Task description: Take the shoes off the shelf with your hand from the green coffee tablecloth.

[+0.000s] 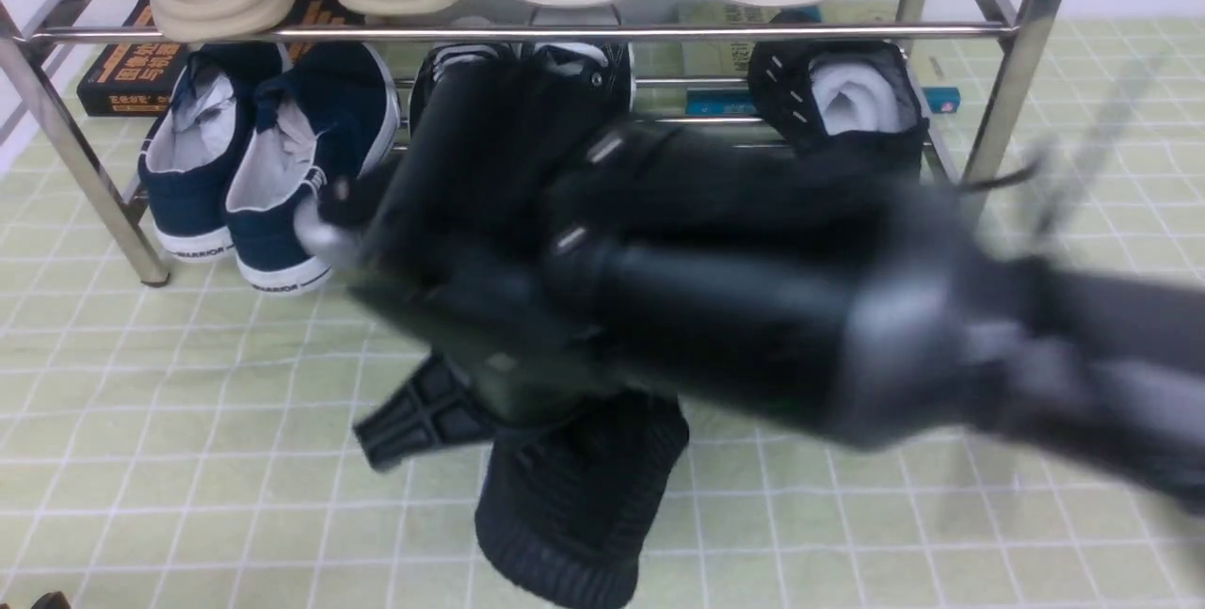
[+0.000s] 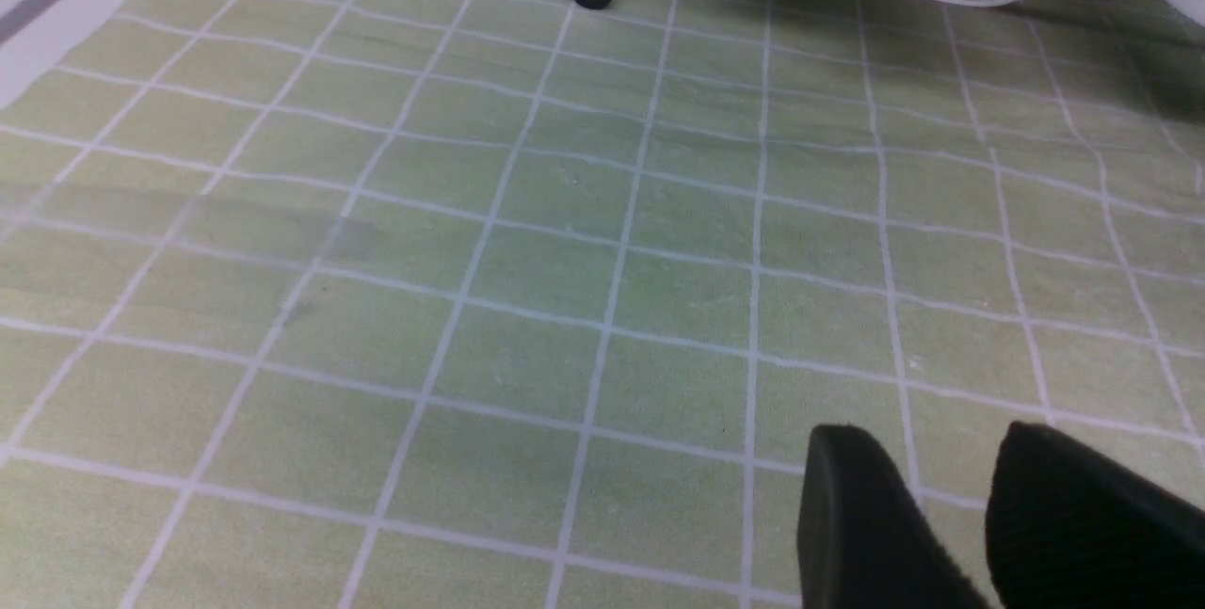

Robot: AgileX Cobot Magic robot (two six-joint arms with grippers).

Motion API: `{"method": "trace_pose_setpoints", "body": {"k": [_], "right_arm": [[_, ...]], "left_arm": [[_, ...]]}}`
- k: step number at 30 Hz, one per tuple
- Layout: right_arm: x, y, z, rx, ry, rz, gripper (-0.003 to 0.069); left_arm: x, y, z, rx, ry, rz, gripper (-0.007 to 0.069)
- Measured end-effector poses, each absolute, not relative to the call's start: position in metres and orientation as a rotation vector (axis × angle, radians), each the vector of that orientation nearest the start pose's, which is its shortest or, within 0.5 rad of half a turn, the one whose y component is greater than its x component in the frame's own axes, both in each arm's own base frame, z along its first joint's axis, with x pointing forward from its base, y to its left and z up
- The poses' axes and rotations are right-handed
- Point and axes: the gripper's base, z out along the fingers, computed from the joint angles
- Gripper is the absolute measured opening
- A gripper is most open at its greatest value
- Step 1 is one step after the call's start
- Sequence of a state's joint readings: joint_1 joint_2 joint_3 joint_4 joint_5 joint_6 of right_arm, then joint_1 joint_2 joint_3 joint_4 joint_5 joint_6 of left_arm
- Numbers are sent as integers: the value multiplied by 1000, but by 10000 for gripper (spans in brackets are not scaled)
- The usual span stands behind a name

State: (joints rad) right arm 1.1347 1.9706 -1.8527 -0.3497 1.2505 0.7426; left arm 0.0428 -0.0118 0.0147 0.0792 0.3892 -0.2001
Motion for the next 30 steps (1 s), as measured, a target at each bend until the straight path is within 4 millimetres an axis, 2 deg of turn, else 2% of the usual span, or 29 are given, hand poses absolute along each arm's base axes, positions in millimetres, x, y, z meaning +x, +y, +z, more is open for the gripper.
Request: {"method": "trace_pose_setpoints", "body": {"k": [2,5,14,23,29,30], "right_arm": [[210,378,280,-616,2656,10,34],[210,381,273,-621,2679,7,34],[209,381,272,-648,2682,11,37],[198,388,263,-623,2817,127,48],[194,390,261,-597,2864,175,104],[194,391,261,-592,2871,184,155]], "left_arm": [[52,5,174,-179,1866,-30,239],[52,5,174,-179,1866,-30,239],[52,5,174,-179,1866,-30,239],[52,5,174,-179,1866,-30,239],[52,5,174,-179,1866,-30,239],[52,5,174,-179,1866,-30,239]]}}
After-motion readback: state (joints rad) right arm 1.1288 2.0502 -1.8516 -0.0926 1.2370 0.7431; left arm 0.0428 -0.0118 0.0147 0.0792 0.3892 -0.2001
